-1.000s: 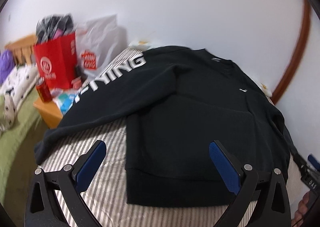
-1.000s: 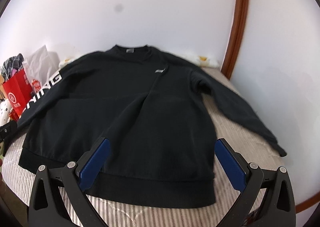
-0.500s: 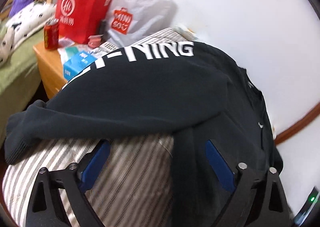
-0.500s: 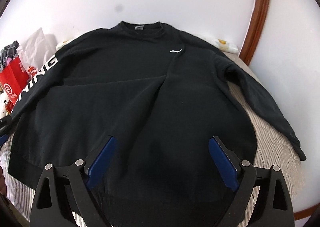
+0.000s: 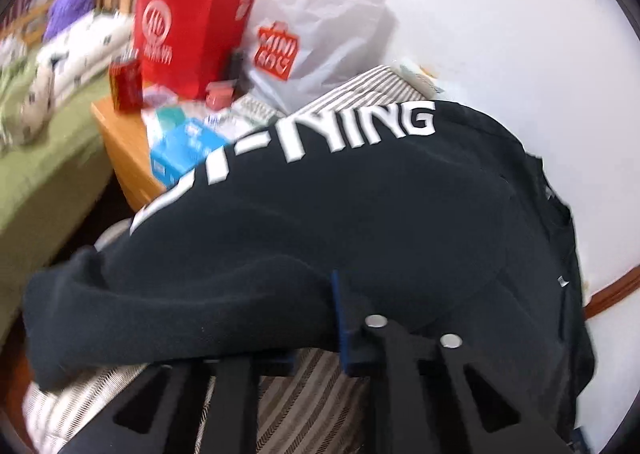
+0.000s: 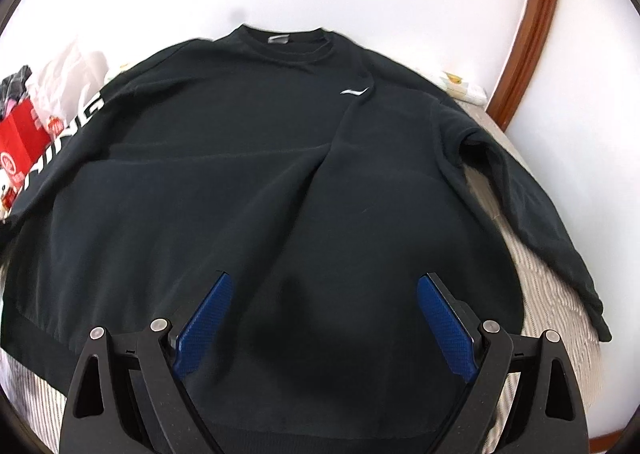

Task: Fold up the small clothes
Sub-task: 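Grasp the LI-NING lettered sleeve with the left gripper, then fold the lettered sleeve across the sweatshirt body and open the left gripper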

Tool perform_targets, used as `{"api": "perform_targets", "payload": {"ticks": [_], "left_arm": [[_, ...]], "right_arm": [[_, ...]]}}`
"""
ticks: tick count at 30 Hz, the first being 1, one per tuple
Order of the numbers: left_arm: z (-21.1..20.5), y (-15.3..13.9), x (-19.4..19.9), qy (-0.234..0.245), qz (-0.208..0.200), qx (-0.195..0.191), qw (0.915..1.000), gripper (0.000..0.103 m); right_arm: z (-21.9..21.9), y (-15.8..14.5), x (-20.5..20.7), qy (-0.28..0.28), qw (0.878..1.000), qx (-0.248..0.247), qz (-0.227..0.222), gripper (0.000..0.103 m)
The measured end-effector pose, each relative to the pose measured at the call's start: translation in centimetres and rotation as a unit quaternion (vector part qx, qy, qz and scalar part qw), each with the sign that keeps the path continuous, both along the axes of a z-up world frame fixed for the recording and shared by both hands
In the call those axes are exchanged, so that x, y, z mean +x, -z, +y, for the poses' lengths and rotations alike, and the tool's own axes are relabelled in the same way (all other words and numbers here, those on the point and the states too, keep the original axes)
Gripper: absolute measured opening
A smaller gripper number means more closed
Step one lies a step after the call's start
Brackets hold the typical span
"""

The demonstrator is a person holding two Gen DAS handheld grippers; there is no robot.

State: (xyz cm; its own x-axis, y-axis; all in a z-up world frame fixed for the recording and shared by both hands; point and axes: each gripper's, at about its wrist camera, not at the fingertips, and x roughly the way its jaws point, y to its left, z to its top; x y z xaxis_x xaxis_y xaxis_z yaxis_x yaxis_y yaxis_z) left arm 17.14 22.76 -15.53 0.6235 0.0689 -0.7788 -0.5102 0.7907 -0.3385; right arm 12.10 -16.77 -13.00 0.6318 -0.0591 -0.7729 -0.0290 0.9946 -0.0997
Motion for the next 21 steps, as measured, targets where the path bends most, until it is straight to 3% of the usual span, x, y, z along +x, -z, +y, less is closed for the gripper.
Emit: {"api": "perform_targets", "payload": {"ticks": [7, 14, 17, 21], "left_arm": [[-4.3, -7.5, 2.4, 0.049, -0.062, 0.078, 0.9938, 0.008], [-12.3, -12.0, 7.6, 0.136, -0.108, 0.105, 0.9793, 0.007], [-17.0, -12.2, 10.1, 0.183, -0.11, 0.118, 0.9697, 0.007], [-22.6, -10.3, 13.2, 0.245, -0.088, 0.114, 0.9588, 0.008]], "right_arm": [[-2.4, -2.4, 2.0, 0.01, 0.999, 0.021, -0.034, 0.093], [-5.7, -3.2, 2.8, 0.016, 0.998, 0.03, -0.053, 0.093], [-7.6, -3.2, 2.9, 0.023, 0.998, 0.031, -0.058, 0.093], [-10.0, -2.3, 2.7, 0.031, 0.998, 0.031, -0.055, 0.093]]}}
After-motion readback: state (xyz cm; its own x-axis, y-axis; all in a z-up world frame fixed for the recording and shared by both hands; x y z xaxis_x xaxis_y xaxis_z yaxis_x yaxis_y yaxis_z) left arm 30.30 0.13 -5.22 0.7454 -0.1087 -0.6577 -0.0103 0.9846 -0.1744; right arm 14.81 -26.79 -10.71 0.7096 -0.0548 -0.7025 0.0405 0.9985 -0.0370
